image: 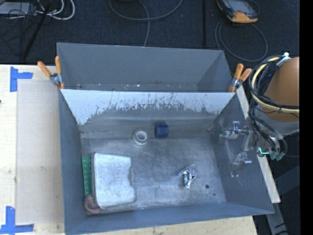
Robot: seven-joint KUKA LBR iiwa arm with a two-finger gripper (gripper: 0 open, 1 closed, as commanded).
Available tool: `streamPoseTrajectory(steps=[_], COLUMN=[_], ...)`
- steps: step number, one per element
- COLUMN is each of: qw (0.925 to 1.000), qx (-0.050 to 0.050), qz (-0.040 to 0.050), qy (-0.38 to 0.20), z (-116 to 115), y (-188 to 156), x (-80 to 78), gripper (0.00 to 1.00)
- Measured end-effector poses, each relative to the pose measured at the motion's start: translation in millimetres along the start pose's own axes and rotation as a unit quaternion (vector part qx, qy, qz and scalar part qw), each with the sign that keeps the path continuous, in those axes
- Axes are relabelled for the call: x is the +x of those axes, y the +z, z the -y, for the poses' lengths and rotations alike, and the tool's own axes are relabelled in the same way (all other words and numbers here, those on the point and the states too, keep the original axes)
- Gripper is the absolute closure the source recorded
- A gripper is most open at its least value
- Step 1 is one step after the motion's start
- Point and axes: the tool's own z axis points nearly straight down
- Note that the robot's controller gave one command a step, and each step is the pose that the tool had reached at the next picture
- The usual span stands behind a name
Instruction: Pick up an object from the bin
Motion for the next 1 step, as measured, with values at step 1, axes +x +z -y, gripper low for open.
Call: streamPoseTrajectory(steps=[1], qw=[0.9991], qx=[-0.002], qz=[-0.0023], qy=[-0.043], z=[-55.6], y=[77.7], x=[39.4], gripper=[0.00])
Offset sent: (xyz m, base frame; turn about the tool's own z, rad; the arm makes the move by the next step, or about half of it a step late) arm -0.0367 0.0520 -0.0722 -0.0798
